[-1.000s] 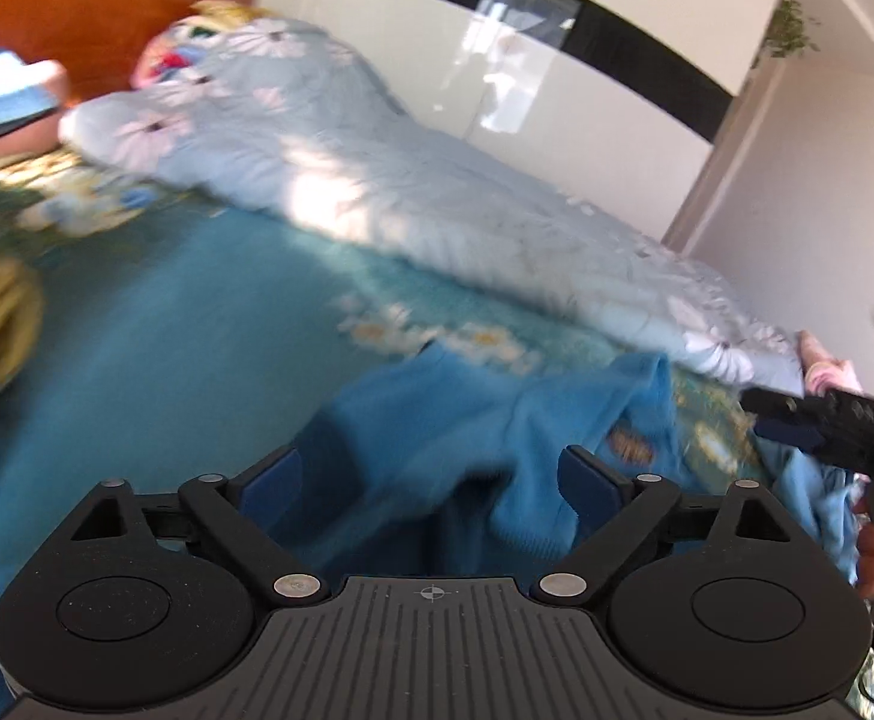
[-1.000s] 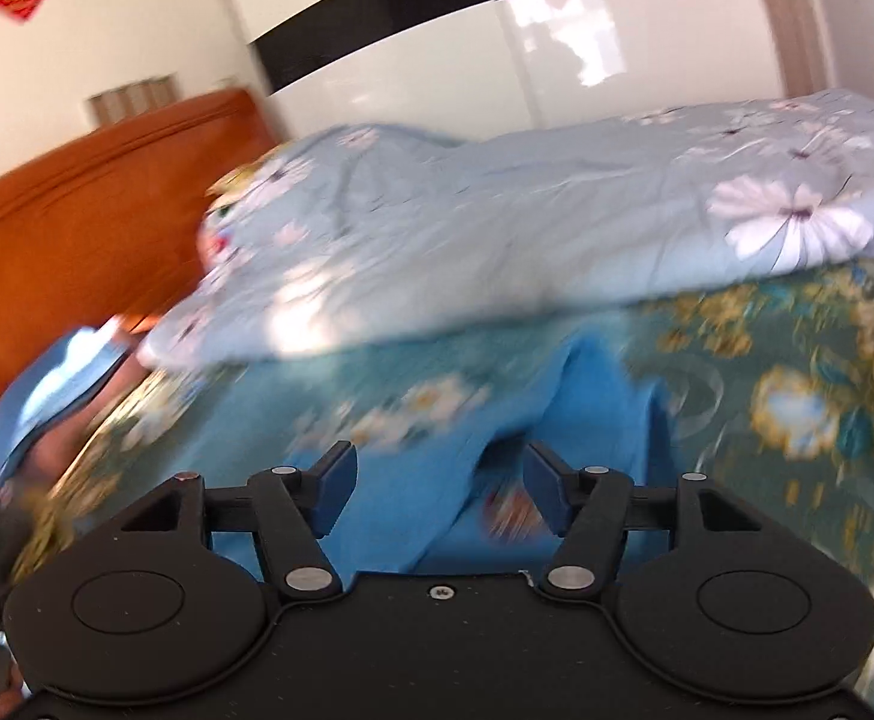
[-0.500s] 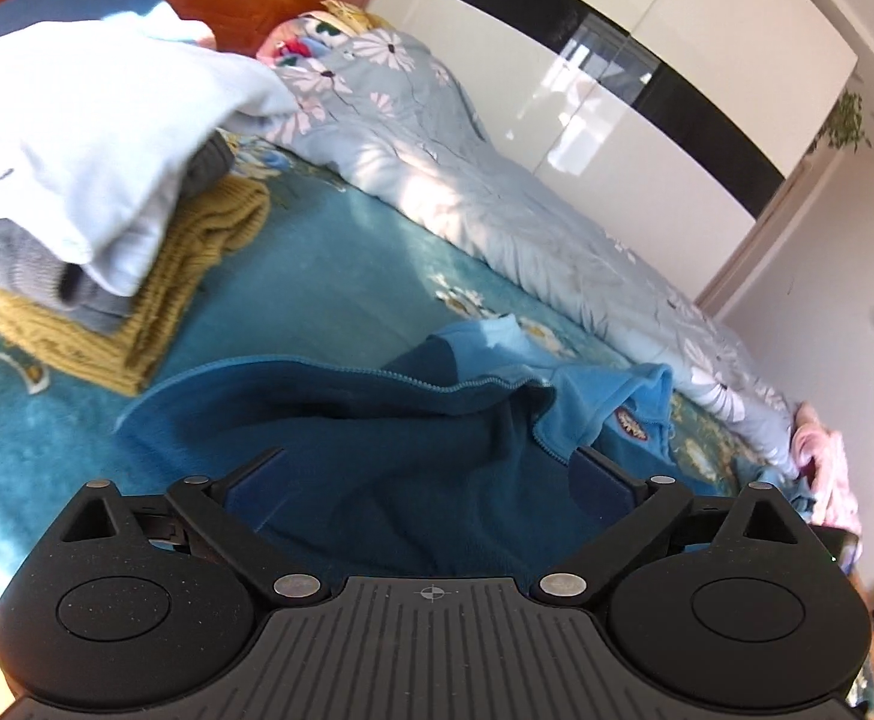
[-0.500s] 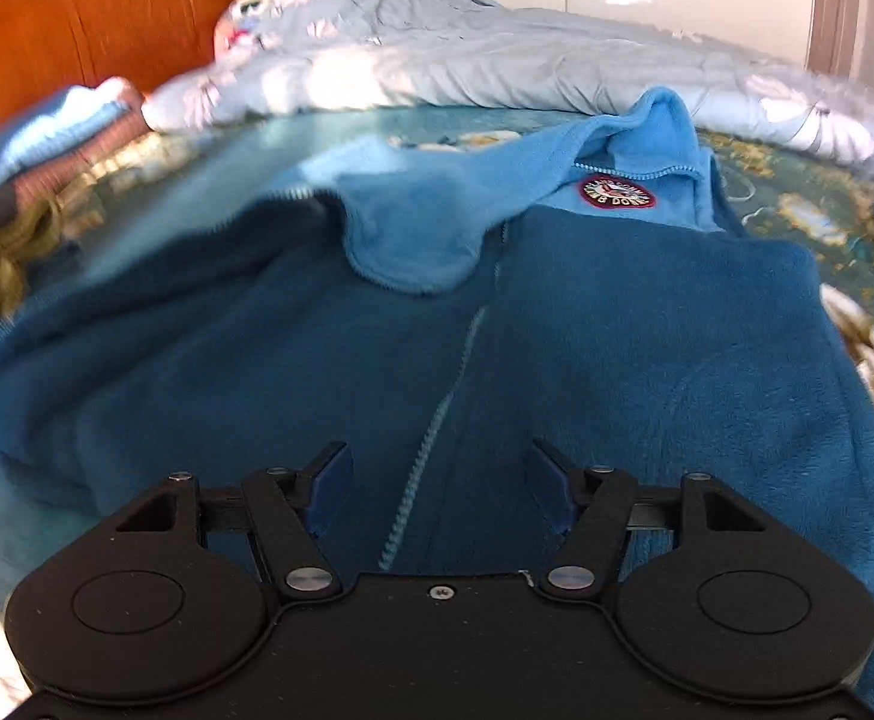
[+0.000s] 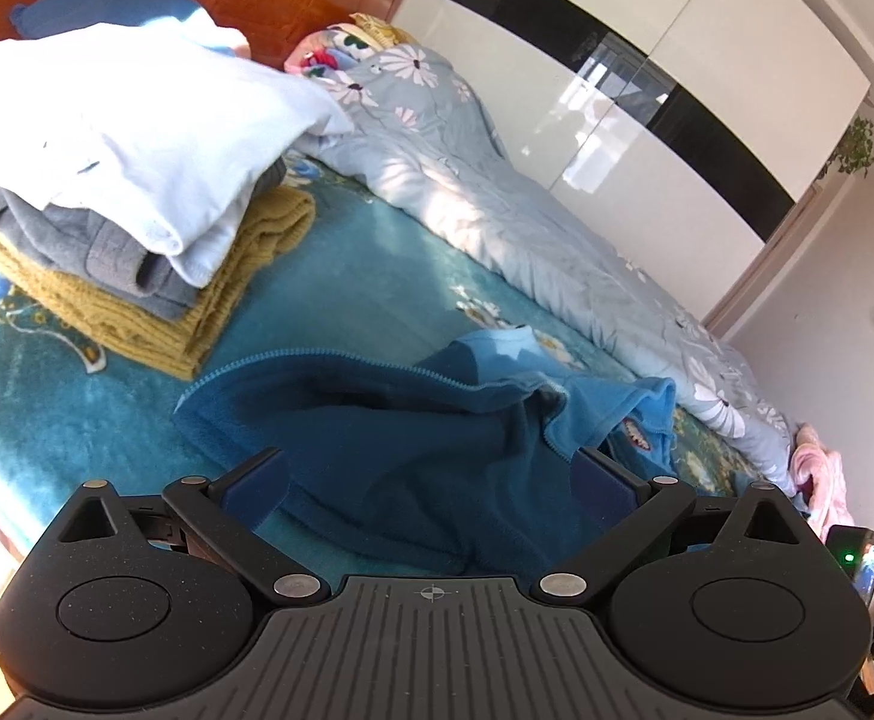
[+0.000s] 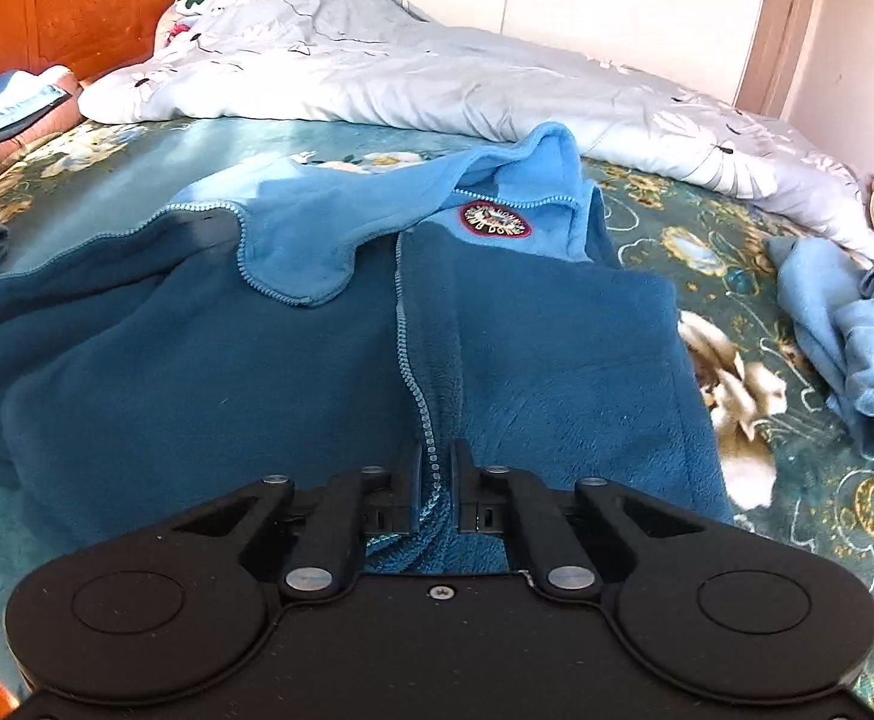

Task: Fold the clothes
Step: 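Grasp the jacket's zipper edge with the right gripper and lift it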

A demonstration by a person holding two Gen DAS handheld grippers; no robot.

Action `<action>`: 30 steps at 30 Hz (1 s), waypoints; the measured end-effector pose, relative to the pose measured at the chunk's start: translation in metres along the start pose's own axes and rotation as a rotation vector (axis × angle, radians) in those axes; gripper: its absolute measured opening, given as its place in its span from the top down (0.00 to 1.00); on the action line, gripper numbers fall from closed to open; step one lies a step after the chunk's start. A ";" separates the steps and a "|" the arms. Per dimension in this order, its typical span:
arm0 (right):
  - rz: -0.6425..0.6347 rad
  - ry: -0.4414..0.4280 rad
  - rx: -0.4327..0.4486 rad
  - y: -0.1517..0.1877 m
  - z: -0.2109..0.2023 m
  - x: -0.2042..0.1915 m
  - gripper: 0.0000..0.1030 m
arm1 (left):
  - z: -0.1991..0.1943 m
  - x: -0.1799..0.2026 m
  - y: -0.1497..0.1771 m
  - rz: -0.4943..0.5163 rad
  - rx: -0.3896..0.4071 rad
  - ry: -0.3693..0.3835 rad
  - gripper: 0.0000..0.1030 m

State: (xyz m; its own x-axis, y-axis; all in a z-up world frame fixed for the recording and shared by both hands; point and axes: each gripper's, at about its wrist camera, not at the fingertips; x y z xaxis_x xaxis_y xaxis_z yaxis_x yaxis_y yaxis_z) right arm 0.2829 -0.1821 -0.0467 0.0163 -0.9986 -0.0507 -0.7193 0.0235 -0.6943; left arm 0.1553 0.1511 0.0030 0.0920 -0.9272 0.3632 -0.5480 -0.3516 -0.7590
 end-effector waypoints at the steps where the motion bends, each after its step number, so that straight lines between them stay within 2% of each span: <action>1: 0.008 -0.018 -0.002 -0.001 0.000 -0.001 0.91 | 0.001 -0.001 0.002 0.003 0.000 -0.002 0.03; 3: 0.024 -0.054 -0.006 -0.002 -0.001 -0.002 0.90 | 0.003 -0.002 0.004 0.021 -0.004 -0.023 0.02; 6: 0.066 -0.109 0.028 -0.009 -0.008 -0.006 0.82 | 0.009 -0.011 0.008 0.026 -0.018 -0.067 0.02; 7: 0.081 -0.128 0.044 -0.012 -0.010 -0.008 0.77 | 0.013 -0.016 0.009 0.013 -0.028 -0.079 0.02; 11: 0.145 -0.247 0.085 -0.030 -0.010 -0.023 0.73 | 0.030 -0.032 0.015 -0.042 -0.056 -0.120 0.02; 15: 0.250 -0.392 0.059 -0.051 0.014 -0.038 0.59 | 0.047 -0.043 0.021 -0.034 -0.057 -0.158 0.02; 19: 0.344 -0.495 0.006 -0.073 0.049 -0.061 0.56 | 0.065 -0.054 0.024 -0.016 -0.053 -0.199 0.02; 23: 0.465 -0.499 -0.068 -0.085 0.092 -0.077 0.56 | 0.079 -0.067 0.026 -0.037 -0.048 -0.208 0.01; 26: 0.595 -0.512 -0.116 -0.087 0.119 -0.080 0.56 | 0.080 -0.069 0.026 -0.018 -0.004 -0.201 0.01; 30: 0.738 -0.507 -0.119 -0.087 0.139 -0.077 0.55 | 0.080 -0.071 0.025 -0.035 0.051 -0.184 0.07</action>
State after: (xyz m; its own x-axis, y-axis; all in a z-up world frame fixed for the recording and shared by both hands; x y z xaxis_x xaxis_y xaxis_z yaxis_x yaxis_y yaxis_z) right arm 0.4409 -0.1001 -0.0826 -0.1940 -0.5896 -0.7841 -0.7349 0.6168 -0.2819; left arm 0.2019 0.1975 -0.0851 0.2634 -0.9206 0.2882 -0.4991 -0.3857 -0.7760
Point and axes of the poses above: each gripper's, at about its wrist camera, not at the fingertips, and z roughly the way its jaws point, x to its right, y to its underside, and after that the axes turned 10 degrees about z, right-handed
